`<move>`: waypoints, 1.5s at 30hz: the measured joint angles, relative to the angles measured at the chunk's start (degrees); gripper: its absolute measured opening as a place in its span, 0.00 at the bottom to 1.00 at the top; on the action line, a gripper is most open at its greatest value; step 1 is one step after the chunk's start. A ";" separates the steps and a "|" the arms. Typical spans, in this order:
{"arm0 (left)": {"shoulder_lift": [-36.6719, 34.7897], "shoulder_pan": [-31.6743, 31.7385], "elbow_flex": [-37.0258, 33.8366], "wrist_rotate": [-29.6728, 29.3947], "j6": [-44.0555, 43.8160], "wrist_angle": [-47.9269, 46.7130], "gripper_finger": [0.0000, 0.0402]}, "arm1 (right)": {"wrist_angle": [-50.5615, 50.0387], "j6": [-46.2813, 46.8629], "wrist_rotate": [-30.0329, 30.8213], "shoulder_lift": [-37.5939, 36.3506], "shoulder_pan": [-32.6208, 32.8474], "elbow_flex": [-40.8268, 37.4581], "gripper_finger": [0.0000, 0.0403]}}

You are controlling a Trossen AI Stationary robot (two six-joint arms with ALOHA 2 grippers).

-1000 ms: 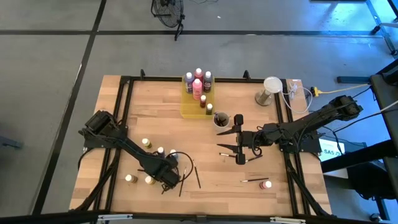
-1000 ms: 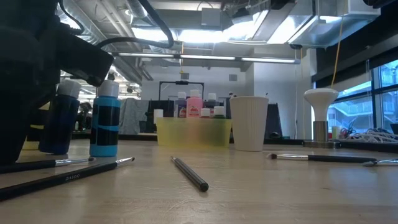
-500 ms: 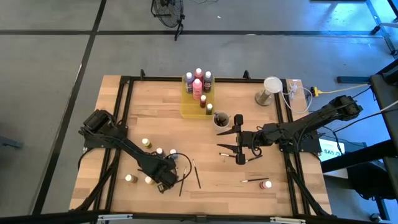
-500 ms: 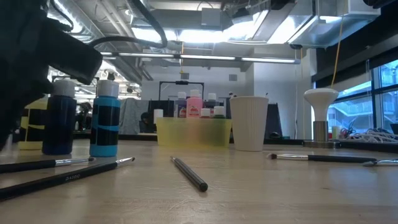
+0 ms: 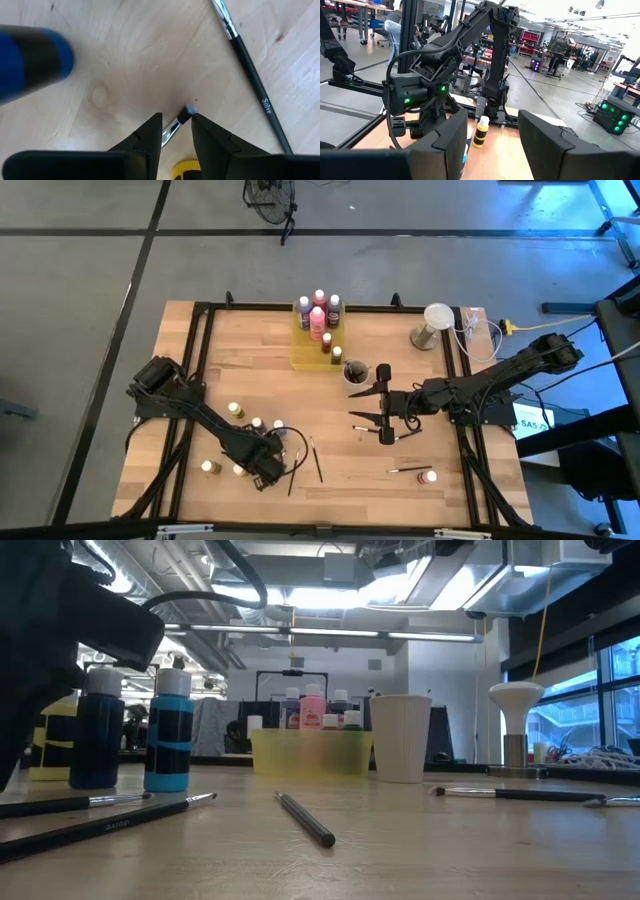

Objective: Pick & Place Paint Supplies
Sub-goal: Put the black paintbrush into the white cup

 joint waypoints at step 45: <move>1.44 -1.92 0.24 -3.52 2.14 0.59 0.02 | 0.00 0.02 0.02 0.00 -0.01 0.00 0.44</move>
